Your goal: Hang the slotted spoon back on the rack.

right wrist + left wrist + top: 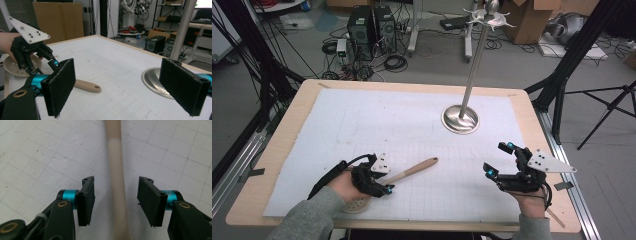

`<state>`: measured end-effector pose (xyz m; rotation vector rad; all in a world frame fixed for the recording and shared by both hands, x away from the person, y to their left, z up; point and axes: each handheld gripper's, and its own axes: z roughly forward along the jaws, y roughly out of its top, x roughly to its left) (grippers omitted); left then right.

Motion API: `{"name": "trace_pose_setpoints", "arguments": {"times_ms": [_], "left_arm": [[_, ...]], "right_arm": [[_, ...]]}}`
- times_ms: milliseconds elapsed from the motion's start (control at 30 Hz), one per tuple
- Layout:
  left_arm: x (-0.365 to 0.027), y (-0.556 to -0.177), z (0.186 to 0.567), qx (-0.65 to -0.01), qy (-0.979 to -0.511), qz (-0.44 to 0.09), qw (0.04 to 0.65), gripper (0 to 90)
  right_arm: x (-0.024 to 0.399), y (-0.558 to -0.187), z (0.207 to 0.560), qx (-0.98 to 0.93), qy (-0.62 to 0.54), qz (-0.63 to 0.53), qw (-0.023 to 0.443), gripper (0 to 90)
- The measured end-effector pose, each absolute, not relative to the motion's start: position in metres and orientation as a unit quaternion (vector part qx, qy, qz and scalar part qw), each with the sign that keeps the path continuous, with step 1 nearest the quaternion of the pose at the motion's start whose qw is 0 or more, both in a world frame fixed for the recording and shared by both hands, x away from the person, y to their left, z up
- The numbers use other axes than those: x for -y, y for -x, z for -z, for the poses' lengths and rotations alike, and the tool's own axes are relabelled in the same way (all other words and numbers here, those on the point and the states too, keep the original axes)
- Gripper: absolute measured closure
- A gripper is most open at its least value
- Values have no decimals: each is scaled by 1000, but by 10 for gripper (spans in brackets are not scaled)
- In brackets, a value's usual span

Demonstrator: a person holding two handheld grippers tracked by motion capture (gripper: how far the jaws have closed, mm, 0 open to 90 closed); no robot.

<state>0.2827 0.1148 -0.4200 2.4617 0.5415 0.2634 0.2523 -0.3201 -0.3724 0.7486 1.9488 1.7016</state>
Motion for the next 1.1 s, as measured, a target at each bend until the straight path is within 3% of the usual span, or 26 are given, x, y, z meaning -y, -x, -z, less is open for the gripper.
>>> {"name": "trace_pose_setpoints", "arguments": {"times_ms": [567,733,900,1100], "left_arm": [[-112,-281,421,-193,-934,-87,288,668],[-113,-282,422,-196,-932,-83,292,681],[-112,-283,422,-203,-932,-75,292,769],[-112,-282,422,-206,-930,-76,295,773]], "right_arm": [[320,-253,373,-706,-270,-615,224,128],[319,-252,372,-707,-270,-615,222,128],[320,-252,372,-706,-269,-617,222,129],[320,-252,372,-706,-272,-616,221,129]]}}
